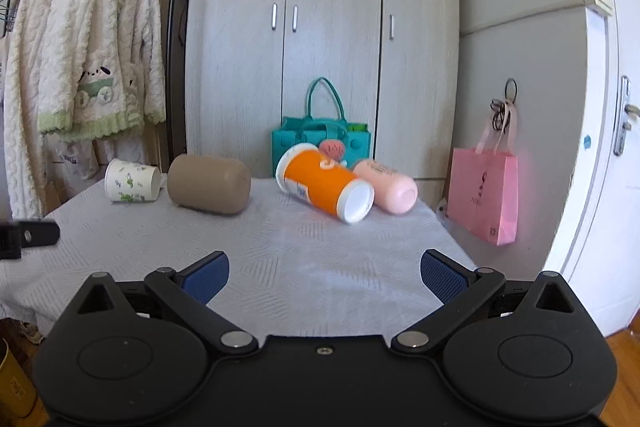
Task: Flip cup upright
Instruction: 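Move the right gripper toward the tan cup lying on its side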
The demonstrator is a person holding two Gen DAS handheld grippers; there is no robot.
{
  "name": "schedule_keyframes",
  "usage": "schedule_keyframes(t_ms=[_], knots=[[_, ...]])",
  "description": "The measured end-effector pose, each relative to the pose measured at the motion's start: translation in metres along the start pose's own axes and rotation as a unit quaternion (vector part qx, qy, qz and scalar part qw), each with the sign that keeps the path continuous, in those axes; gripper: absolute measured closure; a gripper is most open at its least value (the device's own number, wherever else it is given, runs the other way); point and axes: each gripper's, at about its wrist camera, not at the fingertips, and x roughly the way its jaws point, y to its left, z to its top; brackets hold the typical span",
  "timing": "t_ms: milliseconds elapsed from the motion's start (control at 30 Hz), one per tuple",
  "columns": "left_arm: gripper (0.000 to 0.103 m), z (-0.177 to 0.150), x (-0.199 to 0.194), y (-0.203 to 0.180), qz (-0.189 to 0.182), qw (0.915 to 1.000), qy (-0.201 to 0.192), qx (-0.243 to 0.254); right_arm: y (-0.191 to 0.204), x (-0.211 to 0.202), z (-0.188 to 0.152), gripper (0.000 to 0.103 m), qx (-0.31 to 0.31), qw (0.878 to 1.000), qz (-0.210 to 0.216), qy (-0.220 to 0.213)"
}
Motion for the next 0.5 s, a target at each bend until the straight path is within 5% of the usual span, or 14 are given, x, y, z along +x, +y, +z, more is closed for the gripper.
schedule_keyframes(t_ms=[100,300,500], knots=[[0.000,0.009,0.005,0.002,-0.014,0.9999,0.008,0.002,-0.004,0.001,0.008,0.000,-0.003,1.000,0.022,-0.013],[0.000,0.038,0.021,0.010,-0.017,0.9998,0.006,-0.003,-0.006,0.021,0.034,0.001,-0.014,0.990,0.143,-0.009],[0.000,0.067,0.046,0.019,-0.050,0.9984,0.009,-0.026,0.006,0.052,0.063,0.002,-0.065,0.979,0.192,0.003]])
